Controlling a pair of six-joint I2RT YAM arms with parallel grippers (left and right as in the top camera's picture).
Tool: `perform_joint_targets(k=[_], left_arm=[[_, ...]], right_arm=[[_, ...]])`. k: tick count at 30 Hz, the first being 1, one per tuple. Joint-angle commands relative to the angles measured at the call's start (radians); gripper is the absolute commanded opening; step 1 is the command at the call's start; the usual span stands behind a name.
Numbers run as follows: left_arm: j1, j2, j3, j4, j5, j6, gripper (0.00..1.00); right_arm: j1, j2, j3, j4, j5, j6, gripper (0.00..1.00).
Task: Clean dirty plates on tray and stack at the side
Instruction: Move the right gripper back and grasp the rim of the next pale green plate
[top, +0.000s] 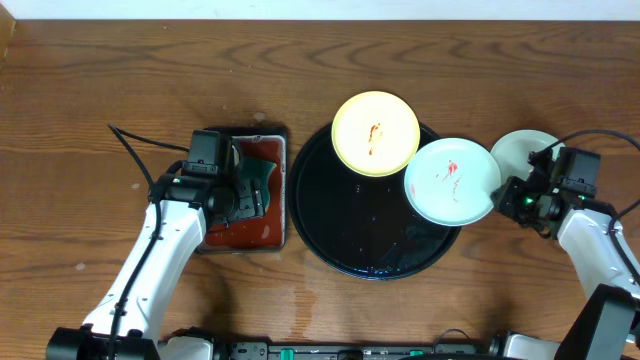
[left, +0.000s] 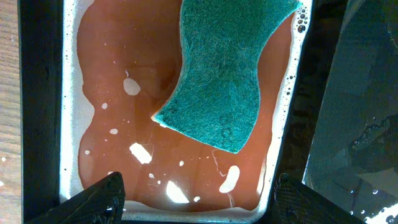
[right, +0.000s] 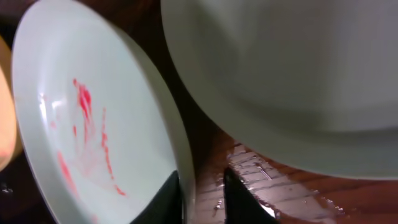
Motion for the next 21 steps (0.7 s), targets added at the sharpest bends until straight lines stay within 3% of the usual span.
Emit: perform_joint_targets(k=[1,2,12,21], left_arm=[[0.004,0.006,0.004,-0.003,-0.009,-0.001,0.78],[0.004,0.006,0.004,-0.003,-0.009,-0.001,0.78],[0.004,0.006,0.004,-0.003,-0.009,-0.001,0.78],[0.004,0.006,0.004,0.004,-0.009,-0.002,0.78]], right_arm=[[0.018,0.001,-0.007,-0.001,0.024,0.007,0.05],[0.018,0.001,-0.007,-0.002,0.024,0.007,0.01],[0.018,-0.002,-0.007,-0.040,0.008,0.006,0.01],[0.018,-0.100,-0.006,-0.166,-0.148,-0.066,0.01]])
